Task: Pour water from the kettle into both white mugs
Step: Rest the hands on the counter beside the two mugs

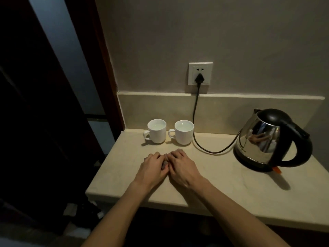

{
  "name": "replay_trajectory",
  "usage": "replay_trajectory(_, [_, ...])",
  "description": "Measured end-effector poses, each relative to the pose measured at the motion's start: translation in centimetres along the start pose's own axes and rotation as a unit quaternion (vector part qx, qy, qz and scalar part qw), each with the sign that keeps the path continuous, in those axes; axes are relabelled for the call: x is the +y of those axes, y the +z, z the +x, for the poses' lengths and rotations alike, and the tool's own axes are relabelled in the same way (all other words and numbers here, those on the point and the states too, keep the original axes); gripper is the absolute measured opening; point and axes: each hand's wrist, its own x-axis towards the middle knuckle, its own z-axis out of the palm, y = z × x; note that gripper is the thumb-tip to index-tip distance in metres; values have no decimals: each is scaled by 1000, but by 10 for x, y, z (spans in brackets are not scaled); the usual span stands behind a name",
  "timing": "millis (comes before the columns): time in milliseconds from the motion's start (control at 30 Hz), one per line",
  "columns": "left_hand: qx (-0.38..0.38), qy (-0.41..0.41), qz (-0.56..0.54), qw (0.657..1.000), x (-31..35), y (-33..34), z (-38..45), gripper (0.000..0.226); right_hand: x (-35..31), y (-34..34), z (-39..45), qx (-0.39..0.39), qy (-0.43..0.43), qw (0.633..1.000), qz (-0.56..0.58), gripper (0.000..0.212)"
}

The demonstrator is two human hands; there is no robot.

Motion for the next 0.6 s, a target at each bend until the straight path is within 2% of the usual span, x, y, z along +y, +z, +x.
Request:
replay_trajectory(167, [13,8,-7,1000,11,3,-48,30,-18,-3,-46,12,-5,999,-37,41])
replay_trajectory(300, [24,51,-40,998,48,19,-68,32,-1,-16,-96,33,13,998,-59,43])
replay_trajectory(433, [8,91,-74,993,100,39,-62,34,36,-37,-137,48,66,994,-76,43])
replay_trajectory(600, [-28,97,-83,991,146,62,-30,30,77,-60,-149,46,140,985,-85,39])
